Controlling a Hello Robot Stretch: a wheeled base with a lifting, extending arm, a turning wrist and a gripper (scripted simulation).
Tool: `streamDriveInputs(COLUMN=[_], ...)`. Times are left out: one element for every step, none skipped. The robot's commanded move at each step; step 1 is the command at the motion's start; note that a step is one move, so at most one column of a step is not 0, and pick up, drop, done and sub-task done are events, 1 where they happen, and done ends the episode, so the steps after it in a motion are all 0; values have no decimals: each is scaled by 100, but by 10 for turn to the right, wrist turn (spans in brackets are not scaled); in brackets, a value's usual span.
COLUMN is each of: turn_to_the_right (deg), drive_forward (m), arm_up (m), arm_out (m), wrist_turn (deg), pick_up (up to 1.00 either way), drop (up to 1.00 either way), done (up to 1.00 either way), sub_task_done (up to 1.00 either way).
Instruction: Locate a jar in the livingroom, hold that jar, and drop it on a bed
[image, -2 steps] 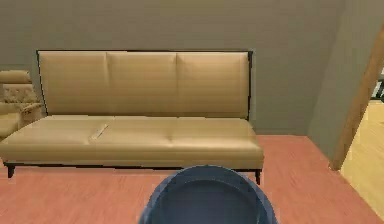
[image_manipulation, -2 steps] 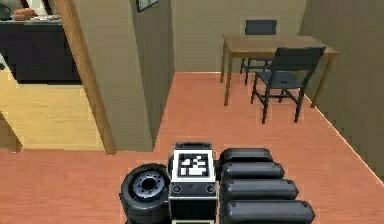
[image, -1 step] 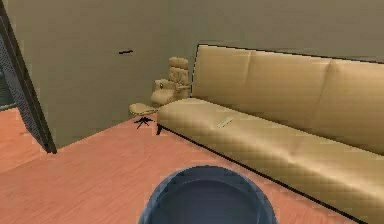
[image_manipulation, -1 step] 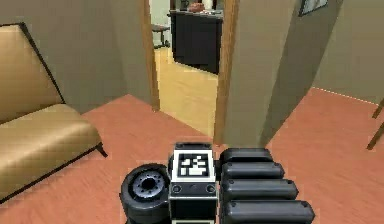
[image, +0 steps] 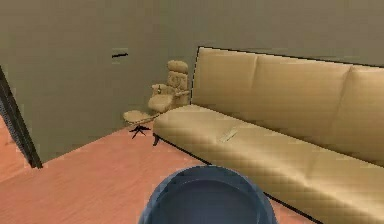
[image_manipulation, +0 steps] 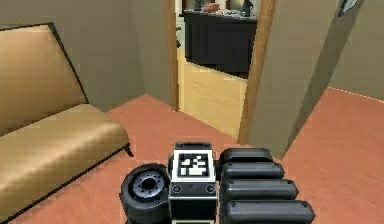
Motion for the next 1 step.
streamDriveInputs(turn_to_the_right=[-450], drive_forward=[0], arm_up=[0], arm_out=[0], wrist_turn=[0], pick_up=[0], drop=[0], done=[0], sub_task_done=[0])
